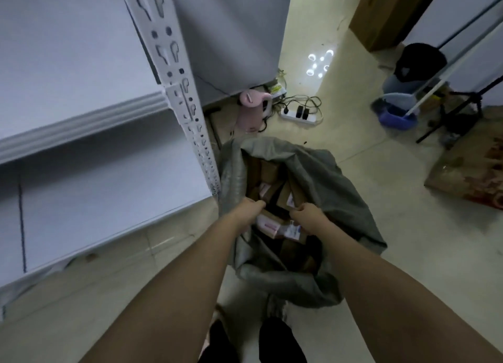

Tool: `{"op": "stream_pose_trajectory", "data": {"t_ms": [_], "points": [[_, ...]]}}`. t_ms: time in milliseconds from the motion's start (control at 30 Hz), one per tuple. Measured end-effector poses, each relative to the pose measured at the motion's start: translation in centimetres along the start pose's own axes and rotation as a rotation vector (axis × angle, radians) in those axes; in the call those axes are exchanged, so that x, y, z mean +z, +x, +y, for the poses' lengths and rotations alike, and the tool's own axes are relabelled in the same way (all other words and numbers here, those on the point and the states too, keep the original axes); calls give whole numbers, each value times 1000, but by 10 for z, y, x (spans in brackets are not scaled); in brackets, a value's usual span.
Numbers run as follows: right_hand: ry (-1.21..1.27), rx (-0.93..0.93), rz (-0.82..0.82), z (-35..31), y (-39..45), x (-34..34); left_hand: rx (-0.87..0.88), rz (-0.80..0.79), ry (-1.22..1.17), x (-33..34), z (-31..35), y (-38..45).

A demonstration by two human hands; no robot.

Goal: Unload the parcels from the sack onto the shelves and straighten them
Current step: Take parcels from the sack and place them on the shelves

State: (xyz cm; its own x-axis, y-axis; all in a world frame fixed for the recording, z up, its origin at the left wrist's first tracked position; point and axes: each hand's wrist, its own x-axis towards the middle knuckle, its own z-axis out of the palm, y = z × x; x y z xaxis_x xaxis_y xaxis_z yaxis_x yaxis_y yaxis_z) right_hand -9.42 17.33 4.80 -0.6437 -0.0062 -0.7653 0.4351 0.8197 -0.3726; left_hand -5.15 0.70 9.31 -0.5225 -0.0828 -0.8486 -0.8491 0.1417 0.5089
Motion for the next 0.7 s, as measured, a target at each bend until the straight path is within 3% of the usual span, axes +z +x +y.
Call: {"op": "stream_pose_trajectory", "data": {"t_ms": [133, 267, 467, 600, 700], "points": [[26, -10, -14, 32, 69, 31, -60, 19, -151, 30, -22, 69], [207, 87, -42, 67, 144, 67, -109, 14, -269, 62, -60, 151], [310, 155, 73, 108, 253, 120, -245, -9, -346, 98, -107, 268], [275, 120, 139, 131, 308, 143, -299, 46, -355, 115, -119, 314], [342, 135, 88, 138, 328, 154, -297, 97, -406, 126, -127, 338]]}}
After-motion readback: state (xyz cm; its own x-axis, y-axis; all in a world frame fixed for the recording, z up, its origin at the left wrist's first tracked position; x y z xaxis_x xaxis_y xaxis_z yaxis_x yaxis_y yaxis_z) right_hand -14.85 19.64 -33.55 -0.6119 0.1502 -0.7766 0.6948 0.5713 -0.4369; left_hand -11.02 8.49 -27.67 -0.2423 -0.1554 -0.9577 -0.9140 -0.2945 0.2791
